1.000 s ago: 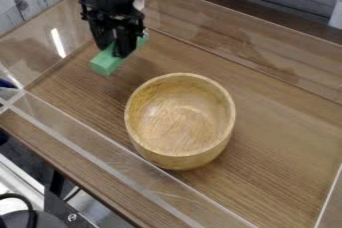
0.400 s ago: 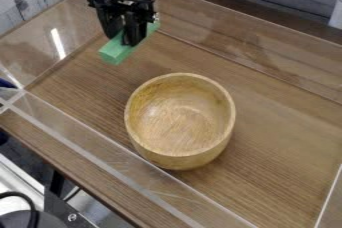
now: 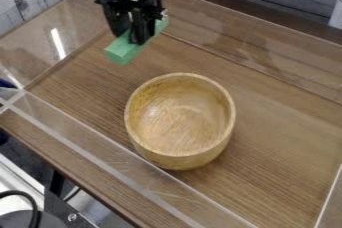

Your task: Put the green block in the brown bowl

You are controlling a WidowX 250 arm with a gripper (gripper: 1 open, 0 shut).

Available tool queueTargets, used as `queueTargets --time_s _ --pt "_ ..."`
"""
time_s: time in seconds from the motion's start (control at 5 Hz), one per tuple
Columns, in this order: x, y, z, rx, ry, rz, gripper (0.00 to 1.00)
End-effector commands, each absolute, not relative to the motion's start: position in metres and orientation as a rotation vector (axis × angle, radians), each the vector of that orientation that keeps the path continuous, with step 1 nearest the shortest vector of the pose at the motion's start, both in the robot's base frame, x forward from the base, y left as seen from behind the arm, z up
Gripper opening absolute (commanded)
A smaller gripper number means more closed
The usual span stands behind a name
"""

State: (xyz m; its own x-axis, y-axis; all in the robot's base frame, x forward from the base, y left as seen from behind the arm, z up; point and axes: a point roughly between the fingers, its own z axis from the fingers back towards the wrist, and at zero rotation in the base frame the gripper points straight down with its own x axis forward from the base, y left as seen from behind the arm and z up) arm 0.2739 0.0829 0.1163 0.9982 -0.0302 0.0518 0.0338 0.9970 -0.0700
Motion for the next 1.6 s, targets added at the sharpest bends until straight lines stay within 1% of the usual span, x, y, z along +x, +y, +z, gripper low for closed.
queueTargets --time_s 0.0,0.4,0.6,1.4 --pt "0.271 0.068 0.136 -0.064 -0.107 -0.071 0.0" --pt "0.258 0.038 0.137 -0.087 -0.1 -0.128 0.0" --pt "0.254 0.023 0.132 -0.095 -0.095 -0.162 0.0" --pt "0.241 0.002 0.11 -0.093 -0.056 -0.227 0.0"
